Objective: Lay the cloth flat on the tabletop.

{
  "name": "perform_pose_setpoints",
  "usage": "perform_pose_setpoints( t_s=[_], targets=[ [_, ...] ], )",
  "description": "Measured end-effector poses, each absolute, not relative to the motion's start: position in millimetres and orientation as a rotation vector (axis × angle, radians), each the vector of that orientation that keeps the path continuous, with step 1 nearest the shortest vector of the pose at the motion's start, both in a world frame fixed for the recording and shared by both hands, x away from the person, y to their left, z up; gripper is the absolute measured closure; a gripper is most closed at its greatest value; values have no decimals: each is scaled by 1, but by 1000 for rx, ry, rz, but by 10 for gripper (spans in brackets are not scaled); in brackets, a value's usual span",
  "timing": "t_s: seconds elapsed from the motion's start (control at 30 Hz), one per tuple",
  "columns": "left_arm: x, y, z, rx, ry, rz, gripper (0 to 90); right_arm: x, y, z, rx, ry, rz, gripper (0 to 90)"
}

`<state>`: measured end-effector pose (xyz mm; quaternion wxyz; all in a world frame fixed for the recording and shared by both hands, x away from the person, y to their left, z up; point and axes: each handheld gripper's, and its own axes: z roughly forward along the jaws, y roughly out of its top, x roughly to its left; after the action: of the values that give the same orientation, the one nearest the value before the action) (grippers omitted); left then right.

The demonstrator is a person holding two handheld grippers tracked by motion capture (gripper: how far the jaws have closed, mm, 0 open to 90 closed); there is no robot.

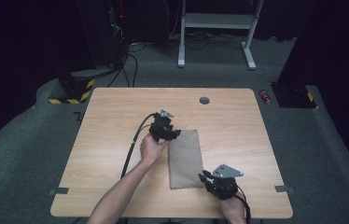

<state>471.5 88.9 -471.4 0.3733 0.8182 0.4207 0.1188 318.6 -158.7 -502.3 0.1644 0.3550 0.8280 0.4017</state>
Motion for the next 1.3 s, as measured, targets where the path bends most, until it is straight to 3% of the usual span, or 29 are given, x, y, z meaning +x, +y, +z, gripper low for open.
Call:
perform_pose_setpoints(
  t_s=[0.13,0.27,0.57,0.97,1.3],
  targets=[
    [424,89,-486,2195,999,303,510,323,-154,-514,982,2420,1062,713],
    [401,92,-497,2285,961,405,507,327,-165,-518,993,2441,1007,694],
    [359,93,-494,2218,936,339,488,330,-167,-515,999,2429,1039,664],
    [335,94,-510,2282,937,364,478,329,-162,-519,974,2456,1019,598],
    [323,103,-513,2243,956,366,487,328,-162,-519,968,2468,1019,601]
  ],
)
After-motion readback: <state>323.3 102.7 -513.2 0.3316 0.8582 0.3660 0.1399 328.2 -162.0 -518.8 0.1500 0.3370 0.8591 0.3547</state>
